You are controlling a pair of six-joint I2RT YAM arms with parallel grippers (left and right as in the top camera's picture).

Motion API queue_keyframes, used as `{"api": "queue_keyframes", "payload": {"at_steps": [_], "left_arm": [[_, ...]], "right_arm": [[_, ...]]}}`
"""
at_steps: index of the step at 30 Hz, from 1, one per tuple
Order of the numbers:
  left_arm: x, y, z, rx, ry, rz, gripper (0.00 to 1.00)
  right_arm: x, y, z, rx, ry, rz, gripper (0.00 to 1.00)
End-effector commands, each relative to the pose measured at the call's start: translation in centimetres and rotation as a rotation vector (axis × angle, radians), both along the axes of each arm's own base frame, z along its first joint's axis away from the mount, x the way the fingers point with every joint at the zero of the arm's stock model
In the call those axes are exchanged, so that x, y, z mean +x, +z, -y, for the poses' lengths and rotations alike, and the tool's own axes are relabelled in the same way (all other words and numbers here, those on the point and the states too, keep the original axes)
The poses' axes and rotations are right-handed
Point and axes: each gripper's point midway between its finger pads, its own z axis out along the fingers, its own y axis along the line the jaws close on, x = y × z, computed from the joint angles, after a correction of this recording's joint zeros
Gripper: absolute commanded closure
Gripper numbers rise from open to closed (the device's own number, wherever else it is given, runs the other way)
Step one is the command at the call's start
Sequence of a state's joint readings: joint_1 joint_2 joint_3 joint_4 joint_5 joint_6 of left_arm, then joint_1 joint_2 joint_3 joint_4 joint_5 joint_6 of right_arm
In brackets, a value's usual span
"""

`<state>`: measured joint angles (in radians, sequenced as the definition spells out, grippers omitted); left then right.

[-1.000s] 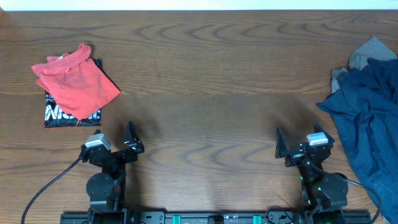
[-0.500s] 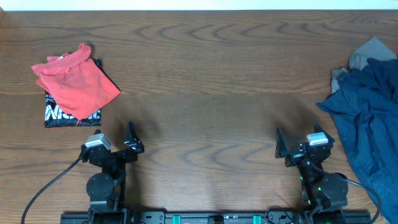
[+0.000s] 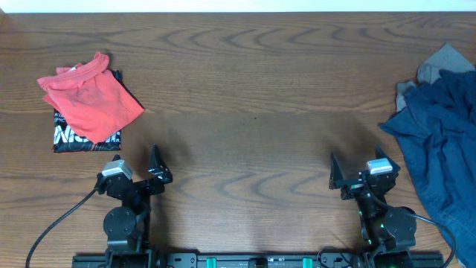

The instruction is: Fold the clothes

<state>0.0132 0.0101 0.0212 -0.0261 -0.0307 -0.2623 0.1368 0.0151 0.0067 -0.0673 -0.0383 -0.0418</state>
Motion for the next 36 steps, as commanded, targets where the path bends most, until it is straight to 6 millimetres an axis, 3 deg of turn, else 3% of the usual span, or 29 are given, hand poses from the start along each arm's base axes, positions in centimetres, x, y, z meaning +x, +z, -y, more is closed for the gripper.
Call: {"api": "queue_keyframes", "payload": {"at_steps": [1, 10, 21, 29, 33, 36], "left_arm": [[-0.2, -1.7, -0.6, 0.001, 0.036, -0.052, 0.02], [-0.2, -1.0, 0.1, -0.004, -0.004, -0.047, 0.02], [-0.4, 0.8, 0.1, -0.009, -0.007, -0.327, 0.02], [1.7, 1.3, 0.2, -0.018, -0.011, -0.666, 0.02], [2.6, 0.5, 0.3, -0.025, -0.017, -0.778, 0.02], [3.0, -0.7, 0.3, -0.026, -0.016, -0.830, 0.02]], "right_arm": [[-0.1, -0.1, -0.4, -0.014, 0.024, 0.000, 0.01], [-0.3, 0.3, -0.2, 0.022, 0.009, -0.026, 0.01], [-0.4, 3.1, 3.8, -0.041, -0.219, -0.300, 0.01], [3.0, 1.6, 6.4, -0.111, -0.325, -0.736, 0.01], [6.2, 0.3, 6.8, -0.178, -0.307, -0.805, 0.01], [7.6, -1.7, 9.0, -0.231, -0.391, -0.850, 0.01]]}}
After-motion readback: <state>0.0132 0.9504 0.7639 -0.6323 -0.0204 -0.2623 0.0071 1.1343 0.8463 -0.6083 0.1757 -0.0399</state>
